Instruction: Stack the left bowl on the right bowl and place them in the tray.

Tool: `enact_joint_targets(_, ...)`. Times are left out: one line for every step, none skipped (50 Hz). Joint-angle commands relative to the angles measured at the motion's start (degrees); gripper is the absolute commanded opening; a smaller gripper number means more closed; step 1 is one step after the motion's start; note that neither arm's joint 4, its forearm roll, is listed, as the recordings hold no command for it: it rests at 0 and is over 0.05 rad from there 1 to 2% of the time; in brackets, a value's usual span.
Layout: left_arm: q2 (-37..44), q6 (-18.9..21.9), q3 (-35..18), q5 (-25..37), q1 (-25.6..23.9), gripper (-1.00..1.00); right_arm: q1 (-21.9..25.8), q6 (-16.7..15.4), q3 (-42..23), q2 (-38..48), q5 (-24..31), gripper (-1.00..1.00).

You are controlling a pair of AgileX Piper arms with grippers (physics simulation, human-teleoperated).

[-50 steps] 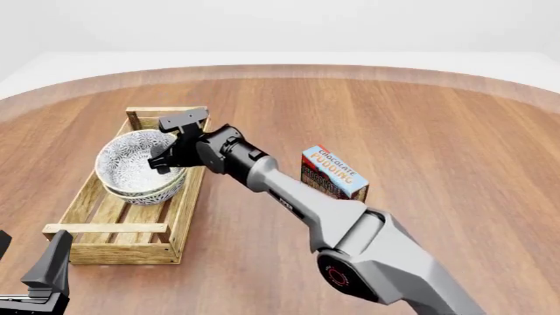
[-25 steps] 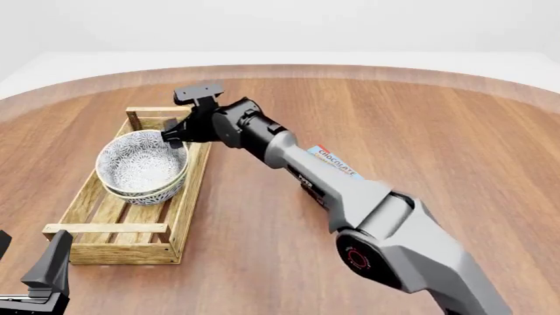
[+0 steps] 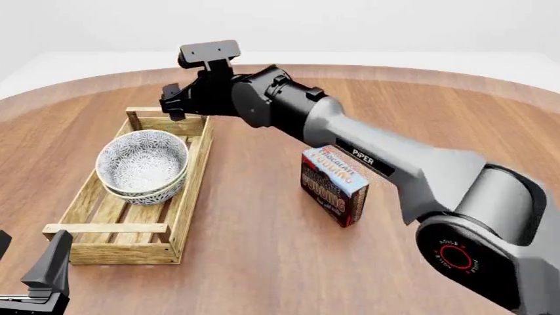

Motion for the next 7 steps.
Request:
enact_joint_targets(0.0, 0.0, 0.0, 0.0, 0.0, 1.00, 0.5, -0.8, 12.9, -9.9, -6.3, 1.00)
enact_joint_targets(0.0, 0.0, 0.0, 0.0, 0.0, 1.00, 0.1, -1.2, 15.3, -11.7, -7.7, 1.00)
enact_joint_targets(0.0, 0.0, 0.0, 0.0, 0.0, 1.00, 0.1, -1.2, 15.4, -11.7, -7.8, 1.00)
enact_joint_targets(0.0, 0.0, 0.0, 0.0, 0.0, 1.00, 0.1, -1.1, 16.2, -12.3, -8.2, 1.00)
enact_joint_targets(0.0, 0.0, 0.0, 0.0, 0.0, 1.00, 0.0, -0.7, 17.7, -13.3, -9.2, 1.00)
enact_joint_targets(0.0, 0.0, 0.0, 0.0, 0.0, 1.00, -0.1, -0.7, 18.6, -13.9, -9.7, 1.00)
enact_joint_targets(0.0, 0.0, 0.0, 0.0, 0.0, 1.00, -0.1, -0.8, 19.9, -14.7, -10.3, 1.00)
